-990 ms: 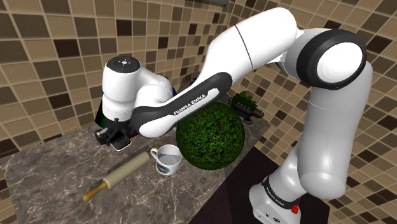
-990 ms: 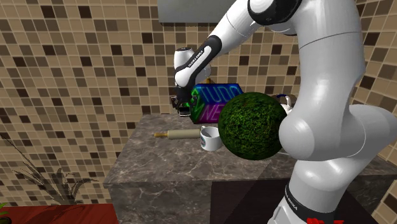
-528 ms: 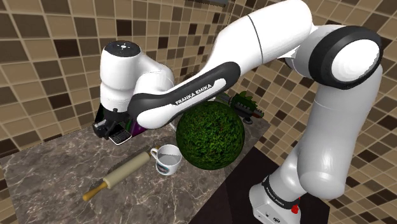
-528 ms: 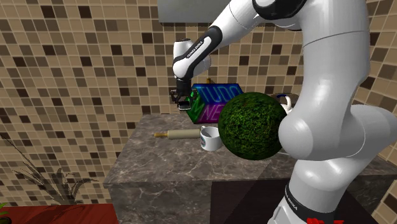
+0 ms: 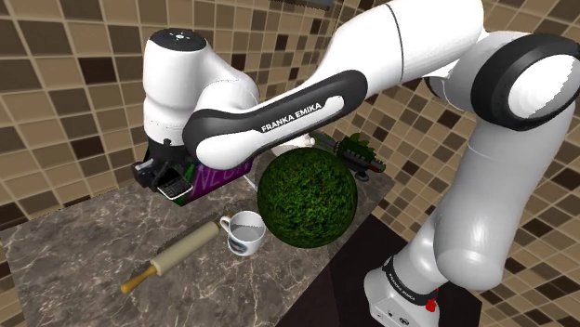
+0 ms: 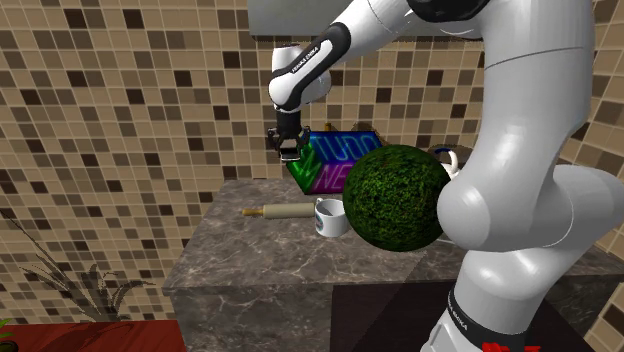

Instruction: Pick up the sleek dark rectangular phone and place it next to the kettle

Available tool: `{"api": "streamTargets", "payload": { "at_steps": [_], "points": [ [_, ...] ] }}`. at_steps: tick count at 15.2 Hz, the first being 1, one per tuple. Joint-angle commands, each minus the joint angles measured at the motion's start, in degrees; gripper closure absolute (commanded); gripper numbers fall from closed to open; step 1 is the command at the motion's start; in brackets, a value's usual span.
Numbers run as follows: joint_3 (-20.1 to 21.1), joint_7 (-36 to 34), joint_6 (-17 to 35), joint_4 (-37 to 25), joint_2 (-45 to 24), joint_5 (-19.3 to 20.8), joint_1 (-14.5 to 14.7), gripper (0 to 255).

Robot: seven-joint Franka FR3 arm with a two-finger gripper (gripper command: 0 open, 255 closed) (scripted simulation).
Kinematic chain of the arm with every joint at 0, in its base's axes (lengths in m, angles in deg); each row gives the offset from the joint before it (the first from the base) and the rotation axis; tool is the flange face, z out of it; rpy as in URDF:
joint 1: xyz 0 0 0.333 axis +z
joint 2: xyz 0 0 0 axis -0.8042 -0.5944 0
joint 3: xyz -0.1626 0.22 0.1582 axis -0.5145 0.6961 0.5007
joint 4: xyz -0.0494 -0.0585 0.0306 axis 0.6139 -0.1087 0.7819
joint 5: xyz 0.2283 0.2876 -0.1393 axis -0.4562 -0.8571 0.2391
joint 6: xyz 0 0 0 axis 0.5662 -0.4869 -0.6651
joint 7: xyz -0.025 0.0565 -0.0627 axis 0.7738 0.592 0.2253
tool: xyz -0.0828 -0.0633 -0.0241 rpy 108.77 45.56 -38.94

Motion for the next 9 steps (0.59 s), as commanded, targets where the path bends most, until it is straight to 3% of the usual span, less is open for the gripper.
{"api": "streamTargets", "payload": {
  "at_steps": [1, 9],
  "points": [
    [0.29, 0.48, -1.28, -0.75, 0.62, -0.64, -0.11, 255],
    [1.22, 2.54, -6.33, -3.62, 3.28, -3.15, -0.7, 255]
  ]
}}
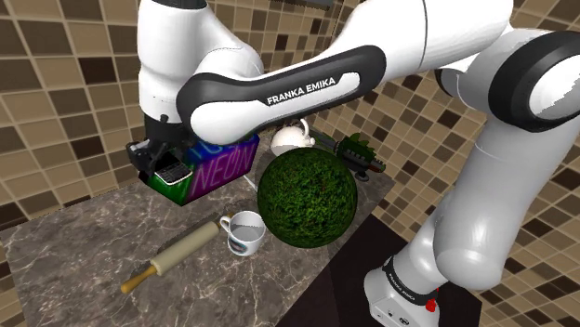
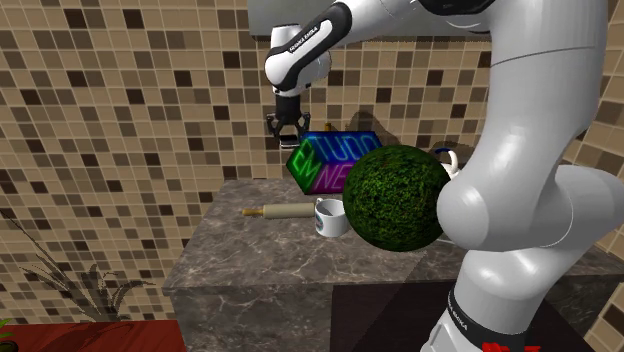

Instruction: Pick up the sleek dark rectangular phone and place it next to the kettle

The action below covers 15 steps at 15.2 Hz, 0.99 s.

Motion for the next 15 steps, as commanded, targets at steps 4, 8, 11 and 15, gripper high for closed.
{"api": "streamTargets", "payload": {
  "at_steps": [4, 8, 11, 15],
  "points": [
    [-0.65, 4.94, -0.08, 1.19, 2.17, -2.39, -3.2, 255],
    [-2.07, 11.03, 1.15, 2.92, 3.56, -4.61, -7.01, 255],
    [-3.21, 15.54, 1.74, 3.48, 4.04, -6.05, -9.72, 255],
    [-4.8, 21.41, 2.13, 3.27, 3.92, -7.66, -13.13, 255]
  ]
}}
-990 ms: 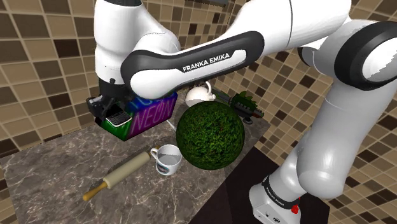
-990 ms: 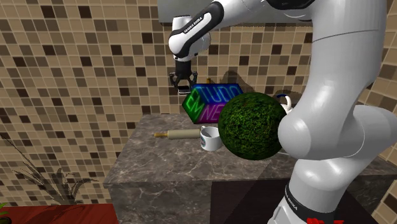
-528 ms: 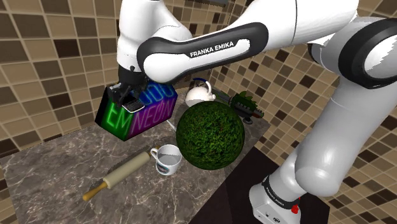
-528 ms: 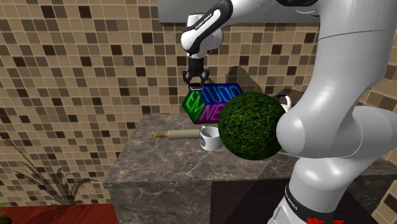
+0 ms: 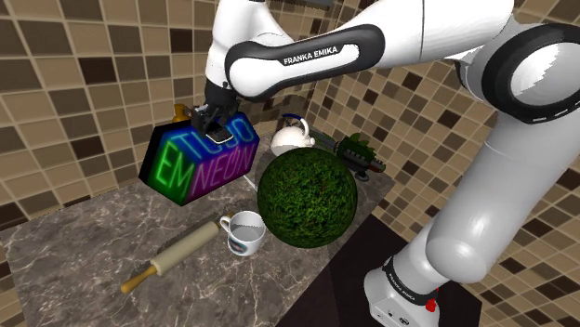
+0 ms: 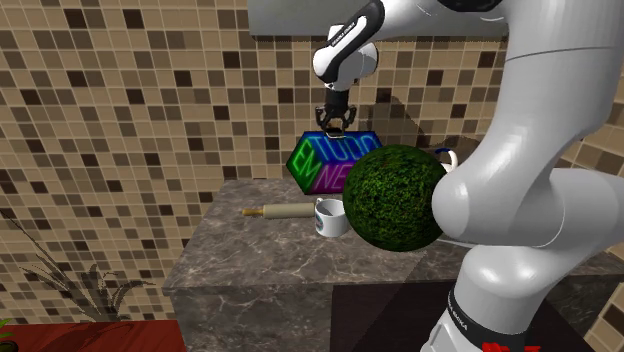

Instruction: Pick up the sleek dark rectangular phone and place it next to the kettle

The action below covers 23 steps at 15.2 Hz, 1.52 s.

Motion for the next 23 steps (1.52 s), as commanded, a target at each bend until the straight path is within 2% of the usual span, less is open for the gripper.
{"api": "streamTargets", "payload": {
  "at_steps": [1, 7, 13, 23],
  "points": [
    [-0.73, 2.96, -0.2, -0.48, -0.05, -0.86, -1.62, 255],
    [-3.13, 11.2, -0.66, -3.28, -2.07, -2.57, -6.27, 255],
    [-5.27, 18.72, -2.21, -8.67, -5.86, -3.66, -10.55, 255],
    [-8.24, 29.6, -7.83, -24.35, -16.24, -4.45, -16.51, 255]
  ]
}}
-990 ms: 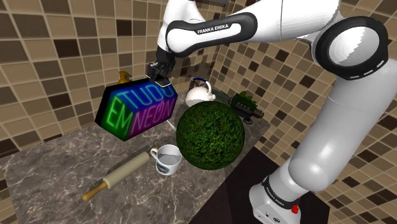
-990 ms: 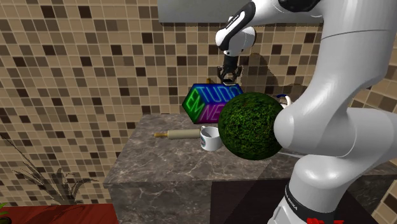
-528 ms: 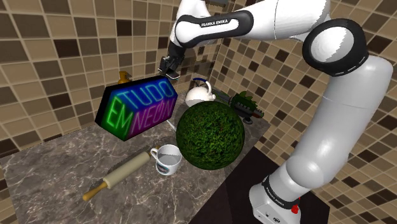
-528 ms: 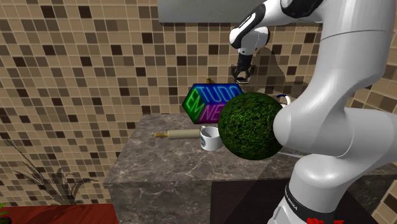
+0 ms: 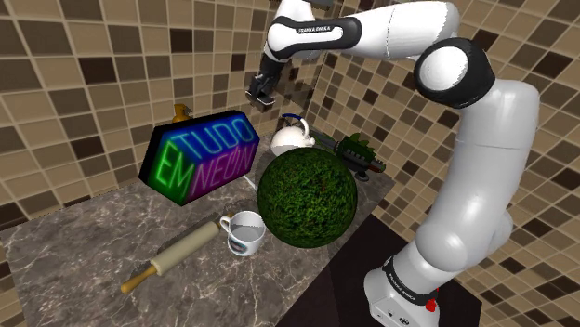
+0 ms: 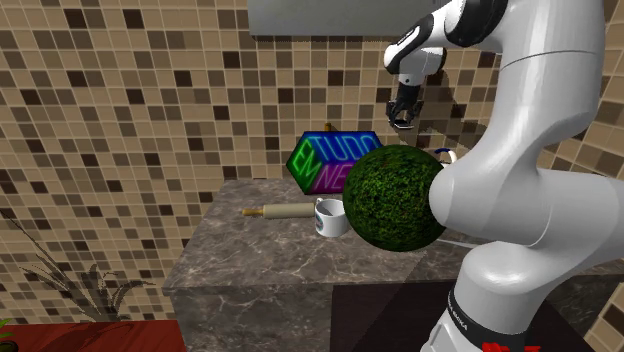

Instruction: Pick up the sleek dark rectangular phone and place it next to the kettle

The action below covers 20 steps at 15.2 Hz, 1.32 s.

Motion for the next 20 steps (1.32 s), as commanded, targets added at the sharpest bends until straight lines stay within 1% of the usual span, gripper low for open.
{"api": "streamTargets", "payload": {
  "at_steps": [1, 3, 4, 20],
  "points": [
    [-0.55, 2.17, -1.59, -4.25, -2.74, -0.06, -1.09, 255],
    [-1.03, 4.08, -3.48, -9.04, -5.72, -0.07, -1.99, 255],
    [-1.06, 4.22, -3.64, -9.43, -5.96, -0.06, -2.06, 255],
    [-1.74, 3.96, 6.55, -2.92, -9.73, 0.9, -2.01, 255]
  ]
}}
